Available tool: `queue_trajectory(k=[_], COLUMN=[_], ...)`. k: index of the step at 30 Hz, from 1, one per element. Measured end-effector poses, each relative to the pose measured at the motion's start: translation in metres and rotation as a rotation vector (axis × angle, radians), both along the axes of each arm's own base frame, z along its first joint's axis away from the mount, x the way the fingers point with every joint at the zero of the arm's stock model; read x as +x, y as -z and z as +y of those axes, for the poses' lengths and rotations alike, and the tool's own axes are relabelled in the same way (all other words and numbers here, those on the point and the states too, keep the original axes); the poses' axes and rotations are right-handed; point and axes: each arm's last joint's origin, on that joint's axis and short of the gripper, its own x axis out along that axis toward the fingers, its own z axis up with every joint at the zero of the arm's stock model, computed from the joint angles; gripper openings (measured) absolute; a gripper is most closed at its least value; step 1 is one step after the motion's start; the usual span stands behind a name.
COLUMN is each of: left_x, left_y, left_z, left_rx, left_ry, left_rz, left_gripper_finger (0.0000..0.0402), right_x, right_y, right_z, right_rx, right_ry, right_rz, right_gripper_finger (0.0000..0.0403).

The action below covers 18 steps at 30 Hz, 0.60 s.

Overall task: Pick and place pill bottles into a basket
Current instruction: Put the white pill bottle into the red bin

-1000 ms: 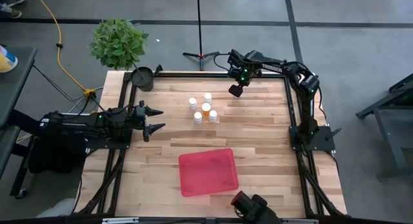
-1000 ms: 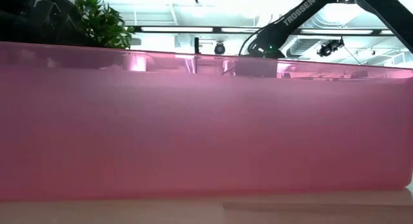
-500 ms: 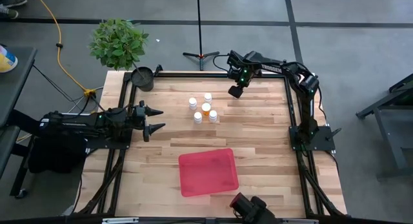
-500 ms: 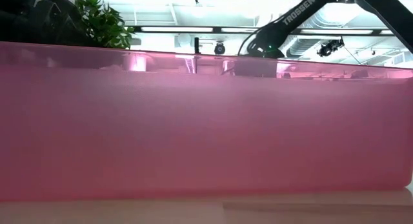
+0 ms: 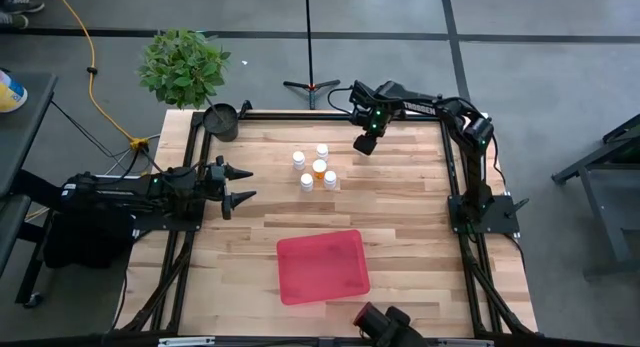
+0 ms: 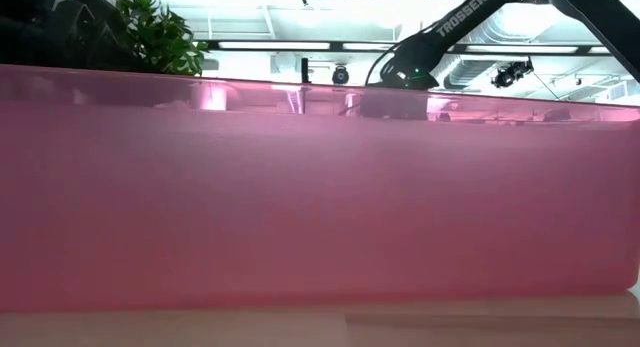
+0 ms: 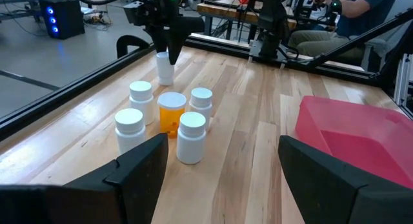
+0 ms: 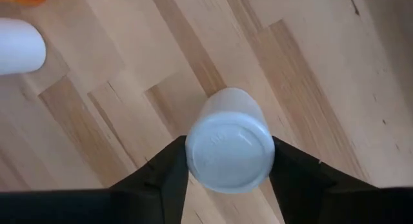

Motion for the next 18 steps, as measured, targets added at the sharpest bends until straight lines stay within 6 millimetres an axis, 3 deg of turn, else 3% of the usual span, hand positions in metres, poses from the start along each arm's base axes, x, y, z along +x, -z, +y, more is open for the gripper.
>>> queue_trajectory(k=[18], left_x=[0.0000], left_y=[0.0000], left_z=[0.0000], left_rx=[0.000], left_ry=[0.000], left_rz=[0.000], left_gripper_finger=[0.0328], right_x=[-0.0004], right_y=[0.0001], right_z=[-0.0002], right_rx=[-0.014], right_ry=[-0.026], right_rz=[0.008], right_gripper_finger=[0.0175])
